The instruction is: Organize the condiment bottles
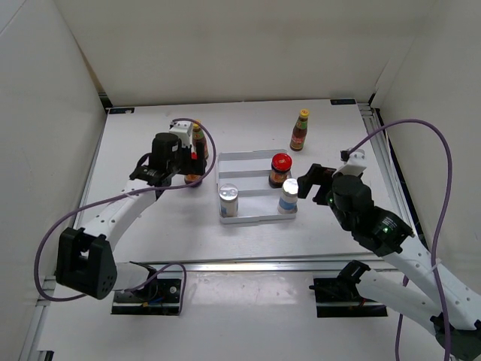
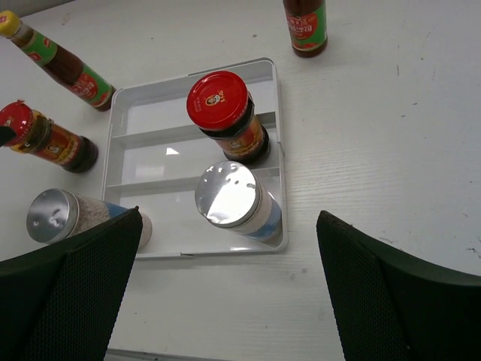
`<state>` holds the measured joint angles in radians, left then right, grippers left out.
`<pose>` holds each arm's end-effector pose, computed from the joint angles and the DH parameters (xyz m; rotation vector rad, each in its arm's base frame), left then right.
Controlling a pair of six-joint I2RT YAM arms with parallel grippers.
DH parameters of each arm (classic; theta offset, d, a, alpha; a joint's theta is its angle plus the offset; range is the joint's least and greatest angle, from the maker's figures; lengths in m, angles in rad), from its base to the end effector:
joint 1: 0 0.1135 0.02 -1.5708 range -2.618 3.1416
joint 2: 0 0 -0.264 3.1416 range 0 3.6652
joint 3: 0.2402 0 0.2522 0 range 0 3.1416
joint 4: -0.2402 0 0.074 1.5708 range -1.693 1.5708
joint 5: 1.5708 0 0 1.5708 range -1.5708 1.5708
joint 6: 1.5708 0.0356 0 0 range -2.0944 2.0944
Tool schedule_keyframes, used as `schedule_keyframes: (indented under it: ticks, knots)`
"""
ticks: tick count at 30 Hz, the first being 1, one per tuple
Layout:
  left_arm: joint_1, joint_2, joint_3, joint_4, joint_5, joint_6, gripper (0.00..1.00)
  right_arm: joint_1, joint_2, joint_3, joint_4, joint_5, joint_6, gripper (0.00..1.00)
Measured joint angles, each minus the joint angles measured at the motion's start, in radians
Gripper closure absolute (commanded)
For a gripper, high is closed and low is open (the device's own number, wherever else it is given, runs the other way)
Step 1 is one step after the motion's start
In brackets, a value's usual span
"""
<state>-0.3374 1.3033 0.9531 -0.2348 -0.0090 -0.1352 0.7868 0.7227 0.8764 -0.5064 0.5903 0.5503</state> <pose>0.2759 -0.0965 0.2799 0.2136 2.1570 -0.2631 0.1214 0.0937 0.3491 0.1701 1.8694 0.3558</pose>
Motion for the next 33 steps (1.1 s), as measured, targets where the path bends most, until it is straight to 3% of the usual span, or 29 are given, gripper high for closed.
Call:
schedule_keyframes:
  ticks: [23, 25, 33]
  knots:
    - [0.033, 0.166, 0.031, 0.024, -0.037, -0.004, 0.02, 0.000, -0.016, -0.009, -0.014, 0.026, 0.000, 0.00]
    - [0.034, 0.182, 0.044, 0.018, -0.041, -0.008, 0.06, 0.000, -0.016, -0.009, -0.014, 0.028, 0.000, 0.00]
    - [0.035, 0.208, 0.073, 0.000, -0.057, -0.013, 0.52, 0.000, -0.016, -0.009, -0.015, 0.031, 0.000, 0.00]
